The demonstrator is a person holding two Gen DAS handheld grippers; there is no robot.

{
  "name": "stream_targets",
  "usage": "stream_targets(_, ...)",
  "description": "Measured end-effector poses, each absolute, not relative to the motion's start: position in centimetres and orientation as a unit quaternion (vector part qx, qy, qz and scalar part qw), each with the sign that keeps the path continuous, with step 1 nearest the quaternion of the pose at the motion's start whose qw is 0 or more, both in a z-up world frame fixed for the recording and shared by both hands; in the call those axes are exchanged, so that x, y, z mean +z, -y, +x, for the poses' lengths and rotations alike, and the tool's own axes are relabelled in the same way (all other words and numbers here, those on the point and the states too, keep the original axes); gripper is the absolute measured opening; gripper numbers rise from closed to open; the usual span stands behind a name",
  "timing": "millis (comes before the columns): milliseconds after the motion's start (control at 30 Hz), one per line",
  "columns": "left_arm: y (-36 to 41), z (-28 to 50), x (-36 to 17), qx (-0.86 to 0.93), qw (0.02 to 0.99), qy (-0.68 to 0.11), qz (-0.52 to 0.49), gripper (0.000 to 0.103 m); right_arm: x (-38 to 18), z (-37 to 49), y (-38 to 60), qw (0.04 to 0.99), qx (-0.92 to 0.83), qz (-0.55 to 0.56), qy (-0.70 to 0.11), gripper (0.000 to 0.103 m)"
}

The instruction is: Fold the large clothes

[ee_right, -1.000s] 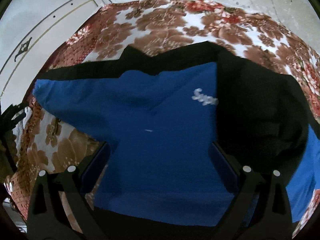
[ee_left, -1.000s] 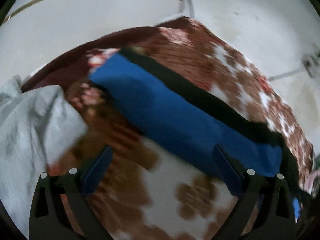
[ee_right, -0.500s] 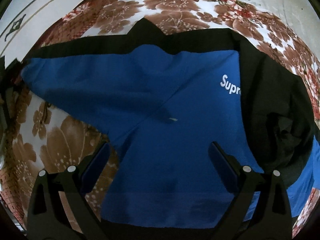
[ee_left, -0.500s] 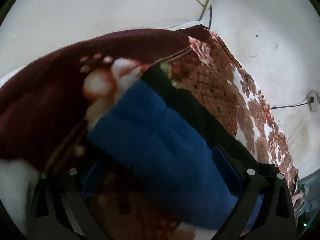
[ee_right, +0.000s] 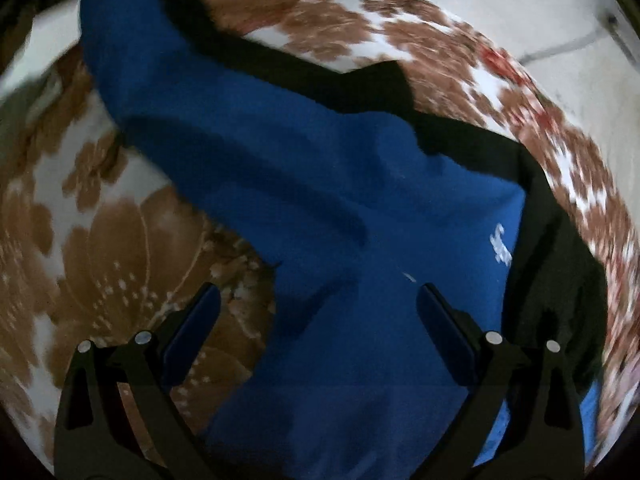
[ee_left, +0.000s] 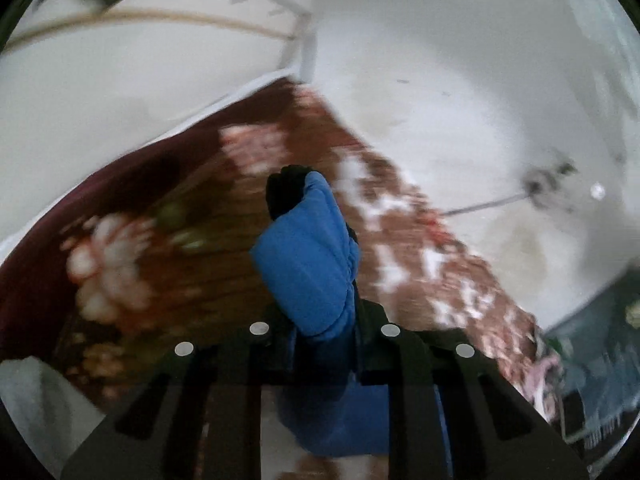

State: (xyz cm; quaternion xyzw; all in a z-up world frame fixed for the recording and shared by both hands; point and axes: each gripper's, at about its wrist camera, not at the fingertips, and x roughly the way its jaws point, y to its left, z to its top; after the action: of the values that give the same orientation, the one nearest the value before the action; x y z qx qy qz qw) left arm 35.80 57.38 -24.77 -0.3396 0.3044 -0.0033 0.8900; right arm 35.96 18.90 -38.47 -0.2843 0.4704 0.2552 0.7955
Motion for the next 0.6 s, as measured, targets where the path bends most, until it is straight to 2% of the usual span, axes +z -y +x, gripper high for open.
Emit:
stream_targets(267, -44.8, 40.6, -16.1, -0.125, 0.903, -0.295, -0.287, 0.016, -42.4, 34.9, -20.2, 0.771, 0.272, -0.307, -0.487, 0.098)
stream_targets(433, -34.2, 43.6, -11.9, -0.2, 0.897, -0.27, -0.288, 0.016, -42.9, 34.3, -19.7, 0.781, 0.282, -0.303, -0.468, 0.098)
stream_targets(600, -20.3, 46.0, -9.6, -0.247, 0.884, -0.26, -0.299, 0.016, -43.1, 35.1, -19.1, 0.78, 0.295, -0.271, -0.481, 0.099)
